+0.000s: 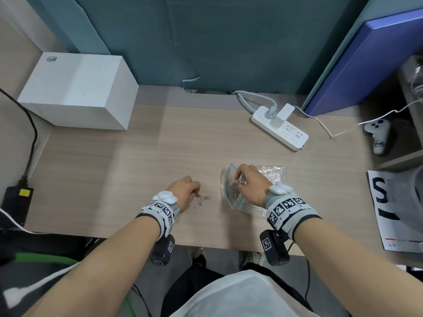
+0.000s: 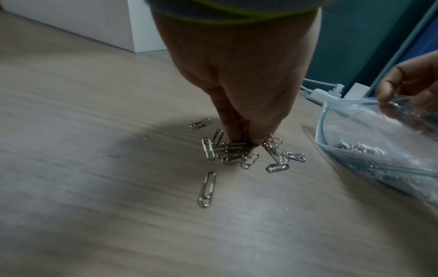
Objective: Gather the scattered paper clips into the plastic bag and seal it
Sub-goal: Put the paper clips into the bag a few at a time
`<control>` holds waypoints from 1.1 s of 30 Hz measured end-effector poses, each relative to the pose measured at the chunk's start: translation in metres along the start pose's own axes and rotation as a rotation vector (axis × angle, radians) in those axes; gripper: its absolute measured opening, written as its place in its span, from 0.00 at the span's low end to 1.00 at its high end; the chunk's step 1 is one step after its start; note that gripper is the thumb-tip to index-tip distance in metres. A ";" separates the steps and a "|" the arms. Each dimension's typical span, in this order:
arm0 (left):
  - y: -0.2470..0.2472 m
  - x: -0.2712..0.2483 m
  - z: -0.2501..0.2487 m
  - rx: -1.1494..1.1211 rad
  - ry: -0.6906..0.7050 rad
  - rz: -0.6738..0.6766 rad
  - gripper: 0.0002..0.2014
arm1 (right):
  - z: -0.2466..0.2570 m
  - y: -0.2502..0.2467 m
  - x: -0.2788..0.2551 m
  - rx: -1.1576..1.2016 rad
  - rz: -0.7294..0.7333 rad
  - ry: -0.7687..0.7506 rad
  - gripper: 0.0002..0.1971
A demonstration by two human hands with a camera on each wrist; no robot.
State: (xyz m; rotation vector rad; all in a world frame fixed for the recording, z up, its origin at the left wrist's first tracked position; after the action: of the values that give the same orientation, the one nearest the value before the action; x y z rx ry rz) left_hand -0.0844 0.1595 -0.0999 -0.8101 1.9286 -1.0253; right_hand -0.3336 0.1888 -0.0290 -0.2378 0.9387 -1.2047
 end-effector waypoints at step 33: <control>-0.012 -0.003 0.021 -0.047 0.068 0.076 0.17 | 0.000 0.012 0.006 0.035 0.007 0.003 0.09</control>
State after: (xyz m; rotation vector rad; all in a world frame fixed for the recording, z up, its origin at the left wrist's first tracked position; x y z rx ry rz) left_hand -0.0629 0.1492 -0.0960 -0.7300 2.0322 -0.9769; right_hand -0.3250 0.1882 -0.0401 -0.2048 0.9191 -1.2149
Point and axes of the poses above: each hand's wrist, its own x-axis towards the middle knuckle, its own y-axis out of the palm, z = x × y, the point moved 3 cm from there along x, towards the middle knuckle, and after that the axes turned 3 degrees about x, right-handed, at the moved point
